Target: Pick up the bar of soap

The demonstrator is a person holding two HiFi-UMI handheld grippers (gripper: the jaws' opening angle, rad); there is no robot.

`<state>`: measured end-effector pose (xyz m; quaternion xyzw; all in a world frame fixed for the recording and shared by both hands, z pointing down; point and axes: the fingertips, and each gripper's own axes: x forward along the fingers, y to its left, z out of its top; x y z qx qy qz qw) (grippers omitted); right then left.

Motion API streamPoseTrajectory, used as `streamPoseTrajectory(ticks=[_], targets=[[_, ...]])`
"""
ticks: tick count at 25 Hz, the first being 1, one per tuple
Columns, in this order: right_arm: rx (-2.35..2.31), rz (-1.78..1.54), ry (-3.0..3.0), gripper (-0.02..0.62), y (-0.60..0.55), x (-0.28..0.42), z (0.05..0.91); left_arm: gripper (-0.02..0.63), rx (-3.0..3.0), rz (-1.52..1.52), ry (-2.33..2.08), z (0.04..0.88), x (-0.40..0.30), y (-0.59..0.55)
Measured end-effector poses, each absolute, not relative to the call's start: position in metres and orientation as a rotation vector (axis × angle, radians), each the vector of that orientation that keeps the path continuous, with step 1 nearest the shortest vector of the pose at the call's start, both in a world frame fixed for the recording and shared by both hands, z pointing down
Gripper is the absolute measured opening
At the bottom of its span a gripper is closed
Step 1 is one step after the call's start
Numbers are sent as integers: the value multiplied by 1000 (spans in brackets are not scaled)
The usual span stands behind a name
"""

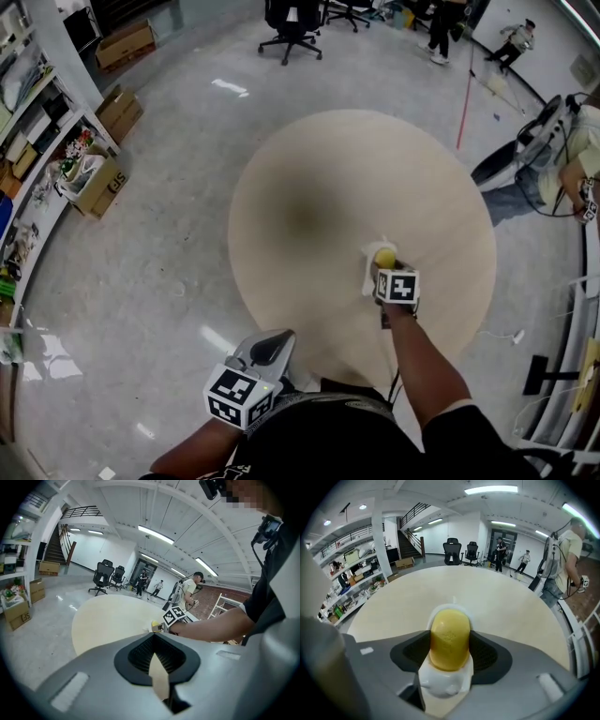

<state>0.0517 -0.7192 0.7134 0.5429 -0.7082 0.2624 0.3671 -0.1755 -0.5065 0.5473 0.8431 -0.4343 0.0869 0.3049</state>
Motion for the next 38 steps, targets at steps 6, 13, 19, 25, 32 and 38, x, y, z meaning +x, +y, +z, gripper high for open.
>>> streamPoseTrajectory(ticks=[6,13,19,25,32,38], targets=[[1401,694,-1898,259,-723,53,702,6,2245,232,-1179,542,-186,-509],[1476,734,-2026,259,-699,35,656,6,2278,232,-1138,543,-198,-501],[1577,857,-2232,259,-644,28,593,6,2382,244,-1014,539,-180,-500],[1557,826,-2409,261,-565,32,519,6,2464,271,-878,533,-137,-493],[1514,865,-2663,261,-483,60,448,6,2512,159,-865,486,-83,-458],[1428,858,-2758,261,-424,98,435,6,2517,116,-936,469,-40,-429]])
